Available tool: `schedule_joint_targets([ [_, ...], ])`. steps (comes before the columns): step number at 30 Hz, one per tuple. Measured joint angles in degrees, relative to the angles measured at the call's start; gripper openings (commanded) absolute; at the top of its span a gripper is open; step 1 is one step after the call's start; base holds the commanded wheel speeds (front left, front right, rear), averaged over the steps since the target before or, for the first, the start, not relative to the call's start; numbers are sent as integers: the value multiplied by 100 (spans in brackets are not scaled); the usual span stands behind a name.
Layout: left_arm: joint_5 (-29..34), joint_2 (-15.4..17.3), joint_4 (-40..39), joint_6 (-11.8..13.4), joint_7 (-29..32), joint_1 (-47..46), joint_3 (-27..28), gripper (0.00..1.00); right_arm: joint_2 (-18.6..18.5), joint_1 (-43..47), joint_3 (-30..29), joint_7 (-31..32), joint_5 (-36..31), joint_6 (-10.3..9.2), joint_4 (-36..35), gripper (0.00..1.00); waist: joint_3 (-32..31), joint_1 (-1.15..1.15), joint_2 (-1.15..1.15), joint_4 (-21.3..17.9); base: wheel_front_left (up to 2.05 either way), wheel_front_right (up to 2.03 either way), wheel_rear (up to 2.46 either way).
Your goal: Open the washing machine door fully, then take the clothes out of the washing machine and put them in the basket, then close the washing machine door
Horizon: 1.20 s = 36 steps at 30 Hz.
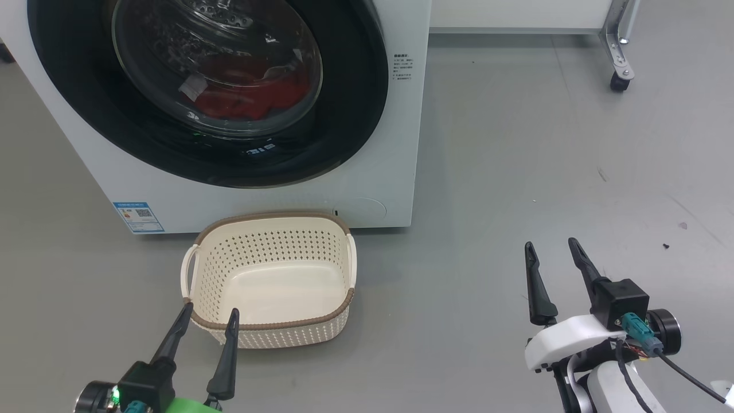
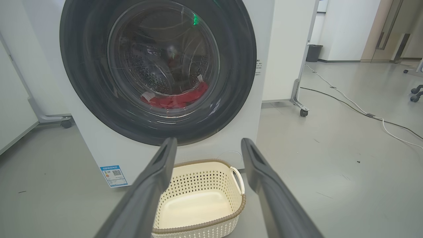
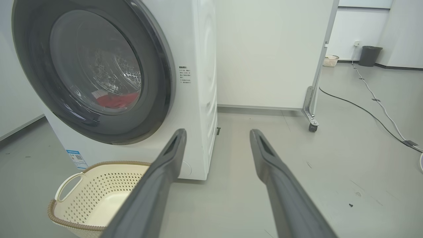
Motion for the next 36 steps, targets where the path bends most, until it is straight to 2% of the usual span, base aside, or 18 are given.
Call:
schedule_joint_targets([
  [19, 0, -3, 48, 0, 0, -10, -1, 100, 1, -25, 27, 0, 52, -43, 36, 100, 8, 0, 0, 18, 0, 0, 0],
  [20, 0, -3, 51, 0, 0, -10, -1, 100, 1, -25, 32, 0, 52, -43, 30, 72, 12, 0, 0, 18, 0, 0, 0],
  [21, 0, -3, 51, 0, 0, -10, -1, 100, 1, -25, 35, 0, 71, -43, 12, 15, 18, 0, 0, 19, 0, 0, 0],
  [22, 0, -4, 49, 0, 0, -10, -2, 100, 1, -26, 36, 0, 104, -42, -13, 0, 28, 0, 0, 20, 0, 0, 0],
  [29, 0, -7, 23, -1, 0, -27, -37, 100, 2, -38, 15, 0, 285, -42, -81, 0, 192, 0, 0, 50, 0, 0, 0],
  [36, 1, -7, -15, -3, 0, -163, -140, 100, 10, -191, -205, 0, 1223, -34, -211, 0, 461, 0, 0, 127, 0, 0, 0],
])
